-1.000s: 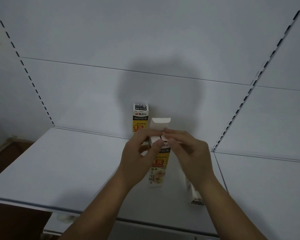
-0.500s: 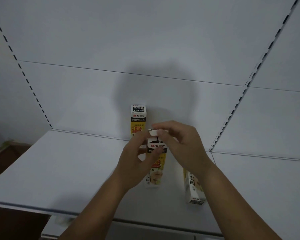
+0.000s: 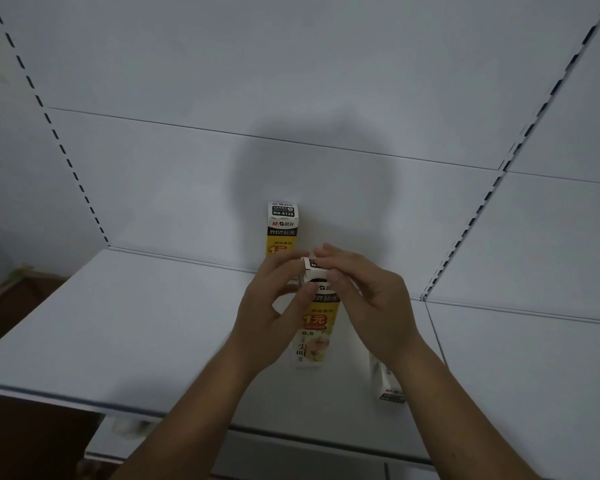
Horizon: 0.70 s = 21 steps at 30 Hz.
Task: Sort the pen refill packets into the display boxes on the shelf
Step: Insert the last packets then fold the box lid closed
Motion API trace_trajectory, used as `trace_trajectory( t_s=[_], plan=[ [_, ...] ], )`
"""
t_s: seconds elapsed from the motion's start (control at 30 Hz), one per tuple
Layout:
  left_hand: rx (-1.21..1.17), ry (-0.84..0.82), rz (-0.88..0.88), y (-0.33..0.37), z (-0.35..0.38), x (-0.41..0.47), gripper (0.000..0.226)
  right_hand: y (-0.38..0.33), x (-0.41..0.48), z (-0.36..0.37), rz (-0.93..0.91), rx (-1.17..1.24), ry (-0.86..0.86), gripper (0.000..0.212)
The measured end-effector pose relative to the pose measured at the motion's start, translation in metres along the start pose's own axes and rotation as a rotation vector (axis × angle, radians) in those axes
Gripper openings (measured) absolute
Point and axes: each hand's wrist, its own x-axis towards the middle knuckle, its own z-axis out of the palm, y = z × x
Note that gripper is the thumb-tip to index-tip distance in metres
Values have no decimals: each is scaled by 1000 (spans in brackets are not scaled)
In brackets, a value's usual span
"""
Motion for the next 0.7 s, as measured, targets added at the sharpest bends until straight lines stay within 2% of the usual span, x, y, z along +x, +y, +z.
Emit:
trace_trajectory(
  t_s=[0.17, 0.23, 0.7],
  plan=[
    [-87, 147, -55, 1, -2, -4, 28, 5, -2, 1, 22, 31, -1, 27],
    [-94, 118, -63, 3, -3, -2, 33, 5, -3, 1, 13, 35, -6, 28],
    [-23, -38, 7, 0, -8, 6, 23, 7, 2, 1, 47, 90, -26, 28]
  ],
)
